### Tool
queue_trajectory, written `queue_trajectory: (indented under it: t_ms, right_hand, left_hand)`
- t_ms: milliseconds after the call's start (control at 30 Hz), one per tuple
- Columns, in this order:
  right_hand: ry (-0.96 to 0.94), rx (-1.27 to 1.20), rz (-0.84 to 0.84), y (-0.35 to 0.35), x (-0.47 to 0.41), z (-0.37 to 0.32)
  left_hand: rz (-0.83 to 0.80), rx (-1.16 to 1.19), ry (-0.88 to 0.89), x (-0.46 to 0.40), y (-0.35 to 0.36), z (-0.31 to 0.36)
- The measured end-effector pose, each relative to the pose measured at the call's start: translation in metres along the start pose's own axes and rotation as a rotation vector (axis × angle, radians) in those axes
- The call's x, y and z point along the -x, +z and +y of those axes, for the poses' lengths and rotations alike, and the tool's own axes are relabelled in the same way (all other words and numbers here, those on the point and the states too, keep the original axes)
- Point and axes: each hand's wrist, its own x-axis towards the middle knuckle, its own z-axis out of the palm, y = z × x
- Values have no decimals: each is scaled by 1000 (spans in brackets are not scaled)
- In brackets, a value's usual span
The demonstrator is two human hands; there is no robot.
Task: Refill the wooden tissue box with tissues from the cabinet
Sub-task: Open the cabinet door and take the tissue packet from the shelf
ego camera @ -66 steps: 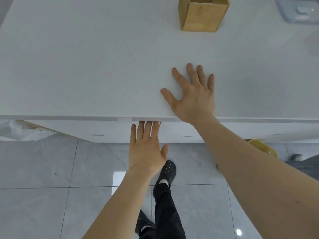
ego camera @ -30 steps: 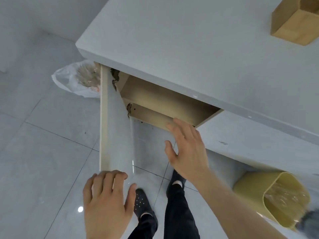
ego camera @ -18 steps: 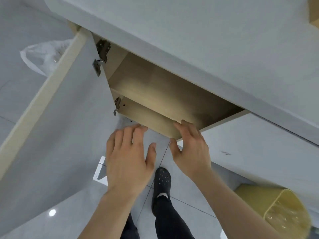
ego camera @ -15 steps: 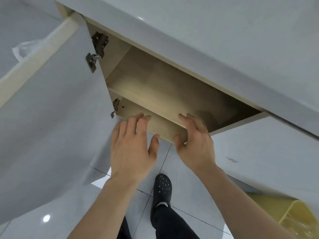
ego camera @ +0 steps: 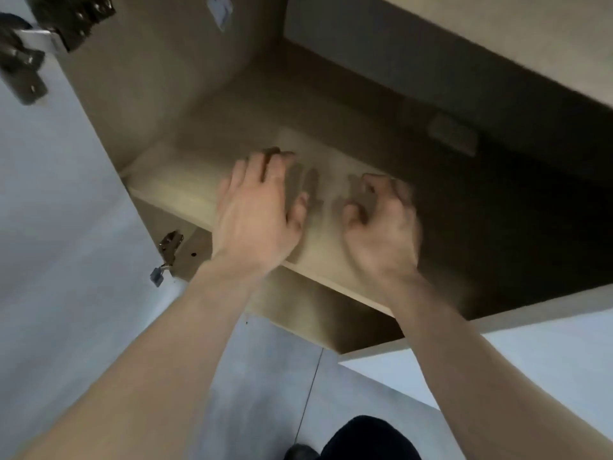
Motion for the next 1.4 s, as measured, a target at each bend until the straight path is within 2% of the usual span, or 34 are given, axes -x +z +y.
queue_trajectory:
  t_ms: [233,467,700,833,967,1300,1400]
  right_hand:
    - [89,87,63,22,-42,5]
    - [258,190,16,35,-107,18]
    - [243,182,112,50,-179,52]
    - [222,305,-12,48,-210,62]
    - [292,321,-140,57,-225,67]
    - [31,368,24,77,-196,26]
    - [-6,363,58,74,-185,9]
  left_hand:
    - [104,-3,81,-45,29,-1]
    - [55,-33,200,-83,55,14]
    - [8,-50,278,-91,60,14]
    - [-10,-43,287,-95,64,13]
    - [-12,-57,292,-93,63,12]
    - [-222,-78,174,-100,81,10]
    - [-232,-120,172,-101,75,11]
